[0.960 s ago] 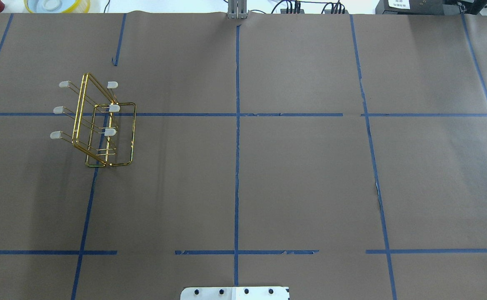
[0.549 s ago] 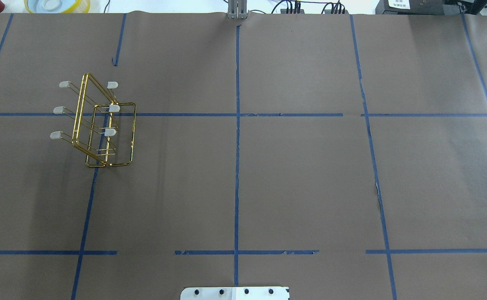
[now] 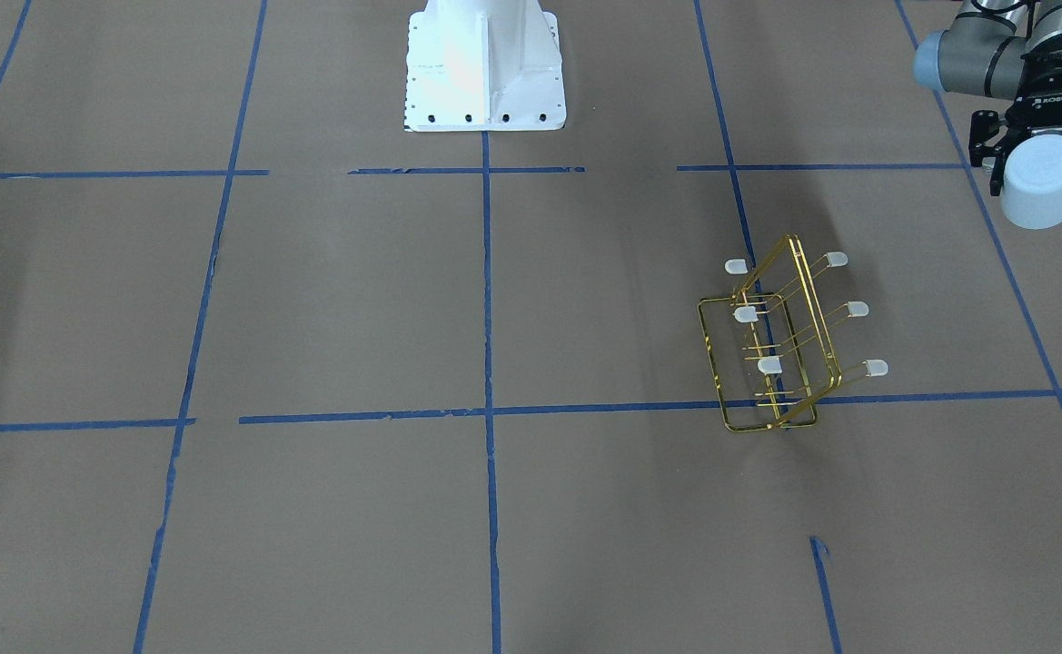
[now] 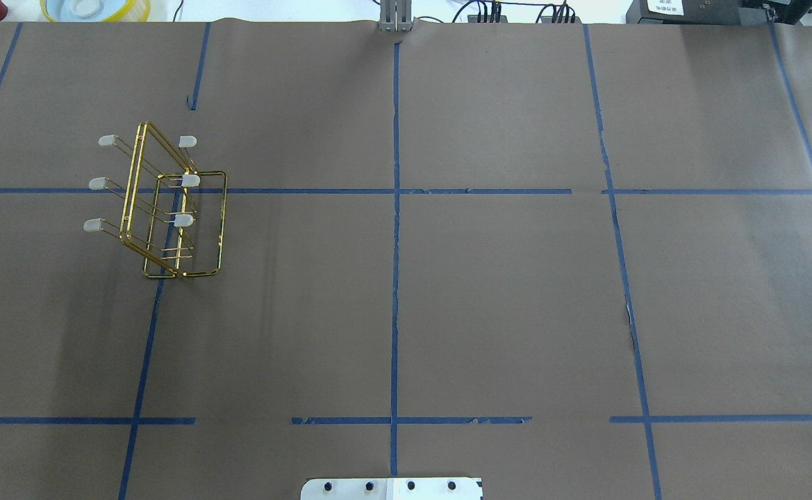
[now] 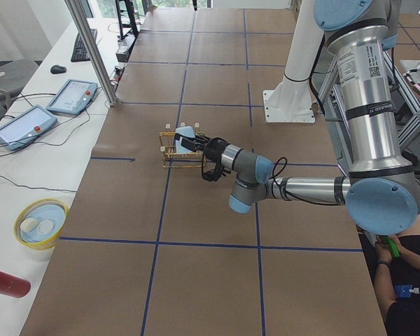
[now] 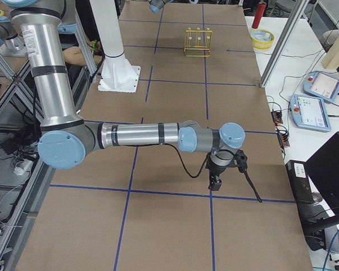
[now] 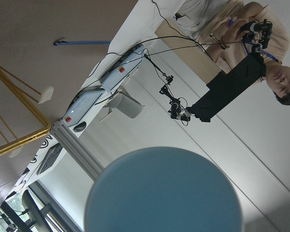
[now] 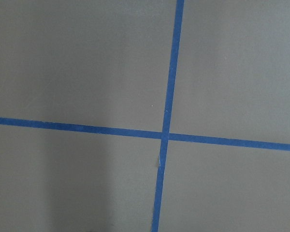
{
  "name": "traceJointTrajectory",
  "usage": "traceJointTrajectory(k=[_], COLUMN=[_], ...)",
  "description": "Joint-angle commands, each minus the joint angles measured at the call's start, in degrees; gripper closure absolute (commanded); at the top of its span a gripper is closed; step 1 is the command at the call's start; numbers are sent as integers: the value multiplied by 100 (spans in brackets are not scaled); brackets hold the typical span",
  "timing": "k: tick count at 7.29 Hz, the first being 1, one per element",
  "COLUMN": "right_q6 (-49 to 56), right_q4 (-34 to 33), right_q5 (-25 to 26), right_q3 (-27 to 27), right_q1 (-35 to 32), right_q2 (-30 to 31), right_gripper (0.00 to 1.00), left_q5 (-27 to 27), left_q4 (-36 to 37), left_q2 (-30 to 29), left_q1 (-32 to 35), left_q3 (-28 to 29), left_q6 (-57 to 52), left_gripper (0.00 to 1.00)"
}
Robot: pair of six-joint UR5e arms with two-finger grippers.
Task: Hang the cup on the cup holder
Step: 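Rotate the left wrist to tip the cup sideways, opening facing the rack, then move the tipped cup with the left gripper onto a white peg of the gold rack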
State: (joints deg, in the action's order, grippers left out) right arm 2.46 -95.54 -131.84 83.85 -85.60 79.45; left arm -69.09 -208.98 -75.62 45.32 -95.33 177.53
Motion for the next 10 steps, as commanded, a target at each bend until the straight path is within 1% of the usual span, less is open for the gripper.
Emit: traceJointTrajectory(k=[1, 2, 3, 4, 6, 7, 9, 10], right_q6=[0, 0, 0, 0, 0, 0, 0, 0], right_q4=[-8, 0, -8, 0, -8, 0, -8, 0], right_q5=[0, 0, 0, 0, 0, 0, 0, 0], right_q3=[0, 0, 0, 0, 0, 0, 0, 0], right_q1=[0, 0, 8, 0, 0, 0, 0, 0], right_q2=[0, 0, 0, 0, 0, 0, 0, 0], right_gripper=[0, 0, 0, 0, 0, 0, 0, 0], left_q5=[586, 1077, 1874, 2561, 3328, 3645, 4104, 4254], left_q4=[-56, -56, -56, -56, -38, -29, -29, -21], left_q2=[-14, -40, -119, -224, -461, -515, -917, -1215], left_q1=[-381, -732, -1275, -1767, -2219, -2395, -2659, -2695], left_q3=[-3, -3, -12, -12, -3, 23, 207, 425], left_q6=[684, 817, 984, 1020, 1047, 1273, 1442, 1529], left_gripper=[100, 100, 100, 100, 100, 100, 100, 100])
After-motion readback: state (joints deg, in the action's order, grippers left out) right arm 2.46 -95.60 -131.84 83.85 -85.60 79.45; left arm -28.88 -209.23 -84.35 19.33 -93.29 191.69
